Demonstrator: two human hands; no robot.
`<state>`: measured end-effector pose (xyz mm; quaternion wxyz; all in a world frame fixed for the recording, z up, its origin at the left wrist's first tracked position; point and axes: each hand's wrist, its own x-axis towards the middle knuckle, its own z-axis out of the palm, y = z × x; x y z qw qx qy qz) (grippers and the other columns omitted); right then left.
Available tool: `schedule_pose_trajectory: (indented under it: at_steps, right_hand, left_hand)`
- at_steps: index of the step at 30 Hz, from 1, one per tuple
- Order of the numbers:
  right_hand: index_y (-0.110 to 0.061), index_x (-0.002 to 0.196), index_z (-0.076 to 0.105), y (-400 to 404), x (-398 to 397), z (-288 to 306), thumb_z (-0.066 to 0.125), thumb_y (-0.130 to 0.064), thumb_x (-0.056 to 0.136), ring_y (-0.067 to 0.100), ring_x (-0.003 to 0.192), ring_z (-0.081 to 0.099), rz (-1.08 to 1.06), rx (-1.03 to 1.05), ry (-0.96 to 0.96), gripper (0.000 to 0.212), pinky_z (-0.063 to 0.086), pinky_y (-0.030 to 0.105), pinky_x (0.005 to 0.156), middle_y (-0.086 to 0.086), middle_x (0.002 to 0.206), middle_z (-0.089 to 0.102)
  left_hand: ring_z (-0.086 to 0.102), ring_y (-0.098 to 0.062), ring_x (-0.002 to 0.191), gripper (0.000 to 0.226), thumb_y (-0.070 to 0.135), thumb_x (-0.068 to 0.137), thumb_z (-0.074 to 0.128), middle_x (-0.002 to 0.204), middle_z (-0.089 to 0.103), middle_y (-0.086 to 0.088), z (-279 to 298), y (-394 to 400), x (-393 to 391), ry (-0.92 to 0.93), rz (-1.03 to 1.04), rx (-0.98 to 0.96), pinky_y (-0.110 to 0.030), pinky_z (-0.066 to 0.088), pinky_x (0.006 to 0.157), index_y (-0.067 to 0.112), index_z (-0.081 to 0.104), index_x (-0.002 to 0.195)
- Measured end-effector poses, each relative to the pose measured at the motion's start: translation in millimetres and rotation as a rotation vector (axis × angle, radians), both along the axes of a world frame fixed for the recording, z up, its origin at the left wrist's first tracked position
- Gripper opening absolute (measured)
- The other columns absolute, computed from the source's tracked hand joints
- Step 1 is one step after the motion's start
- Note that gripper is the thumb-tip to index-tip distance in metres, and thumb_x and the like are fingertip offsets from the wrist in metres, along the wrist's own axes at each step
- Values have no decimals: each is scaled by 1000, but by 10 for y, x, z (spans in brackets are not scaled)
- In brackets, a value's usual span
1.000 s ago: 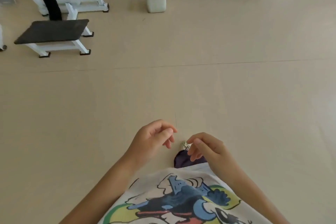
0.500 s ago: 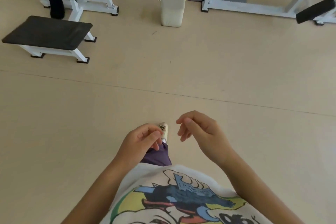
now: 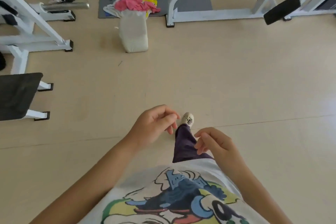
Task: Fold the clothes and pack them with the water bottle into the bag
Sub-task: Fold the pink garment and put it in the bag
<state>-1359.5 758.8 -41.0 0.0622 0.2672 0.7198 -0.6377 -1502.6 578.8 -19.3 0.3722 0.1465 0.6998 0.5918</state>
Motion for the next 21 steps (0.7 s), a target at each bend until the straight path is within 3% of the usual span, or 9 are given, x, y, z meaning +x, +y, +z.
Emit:
schedule_pose_trajectory:
  at_steps: [4, 10, 16, 21]
  right_hand:
    - [-15, 92, 69, 759, -1000, -33, 48, -11, 101, 27, 72, 66, 46, -13, 5, 23, 56, 38, 73, 5, 77, 69]
    - [-20, 92, 68, 1677, -2712, 287, 48, -15, 100, 19, 71, 66, 204, 7, 62, 22, 55, 29, 70, 3, 80, 70]
    - [-9, 91, 67, 2077, -4587, 454, 47, -8, 100, 25, 69, 64, 324, -40, 186, 22, 50, 20, 65, 10, 78, 68]
    - [-11, 91, 68, 2278, -6111, 364, 46, -9, 100, 27, 69, 65, 346, -15, 194, 23, 52, 26, 67, 11, 77, 68]
  left_hand:
    - [63, -18, 66, 16, 22, 90, 56, 75, 68, -2, 4, 742, -968, 32, 80, -27, -23, 51, 69, 21, 71, 86]
    - [64, -19, 67, 23, 12, 98, 54, 77, 70, -6, 76, 1389, -2101, -23, 174, -112, -26, 53, 68, 22, 72, 87]
    - [62, -19, 65, 24, 8, 98, 53, 74, 68, -5, -75, 1688, -3351, -72, 403, -132, -24, 52, 67, 18, 72, 86]
    - [62, -21, 65, 25, 7, 97, 54, 73, 68, -6, -299, 1944, -4756, -98, 488, -98, -27, 53, 67, 17, 72, 84]
